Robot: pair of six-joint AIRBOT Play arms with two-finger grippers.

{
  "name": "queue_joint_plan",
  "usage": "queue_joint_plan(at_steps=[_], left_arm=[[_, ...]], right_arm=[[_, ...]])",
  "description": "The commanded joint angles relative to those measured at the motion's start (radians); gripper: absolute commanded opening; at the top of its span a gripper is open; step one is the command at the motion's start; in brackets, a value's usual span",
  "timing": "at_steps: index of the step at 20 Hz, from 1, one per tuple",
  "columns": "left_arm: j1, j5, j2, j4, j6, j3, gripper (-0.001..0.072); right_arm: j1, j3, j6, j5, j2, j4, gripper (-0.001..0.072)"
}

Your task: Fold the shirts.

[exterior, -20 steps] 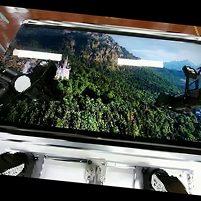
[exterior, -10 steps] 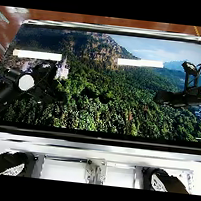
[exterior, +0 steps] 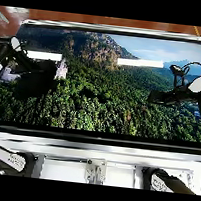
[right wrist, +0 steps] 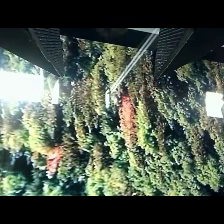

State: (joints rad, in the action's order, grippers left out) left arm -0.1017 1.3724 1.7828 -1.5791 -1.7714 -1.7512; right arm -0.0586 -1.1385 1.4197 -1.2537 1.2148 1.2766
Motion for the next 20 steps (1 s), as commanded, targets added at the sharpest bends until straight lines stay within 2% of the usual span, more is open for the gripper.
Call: queue_joint_plan(at_steps=[1,4,7,8,9,12,14,17,20], left_arm=[[-0.095,0.048,0.190,0.001,-0.039,-0.170,0.0720],[-0.096,0.015,0.237,0.002,-0.021,-0.170,0.0720],[-0.092,-0.014,0.250,0.013,-0.020,-0.170,0.0700],[-0.091,-0.016,0.248,0.024,0.003,-0.170,0.0362],[-0.090,0.001,0.244,0.069,0.064,-0.170,0.0048],[-0.071,0.043,0.176,0.107,0.105,-0.171,0.0039],[-0.028,0.050,0.053,0.106,0.156,-0.170,0.0039],[0.073,0.023,-0.226,0.132,0.164,-0.170,0.0039],[0.212,0.005,-0.499,0.224,0.163,-0.170,0.0039]], right_arm=[[0.000,0.000,-0.004,0.044,0.023,-0.018,0.0678],[0.000,0.000,-0.002,0.117,0.023,-0.023,0.0678],[0.000,0.000,-0.002,0.100,0.023,-0.023,0.0677],[0.000,0.000,0.002,0.091,0.023,-0.026,0.0678],[0.000,0.000,0.002,0.076,0.023,-0.038,0.0678],[0.000,0.000,0.001,0.026,0.023,-0.101,0.0677],[-0.001,0.000,-0.006,0.028,0.023,-0.101,0.0677],[-0.001,-0.005,-0.048,0.139,0.021,-0.052,0.0672],[0.000,-0.063,-0.048,0.076,0.003,-0.076,0.0672]])
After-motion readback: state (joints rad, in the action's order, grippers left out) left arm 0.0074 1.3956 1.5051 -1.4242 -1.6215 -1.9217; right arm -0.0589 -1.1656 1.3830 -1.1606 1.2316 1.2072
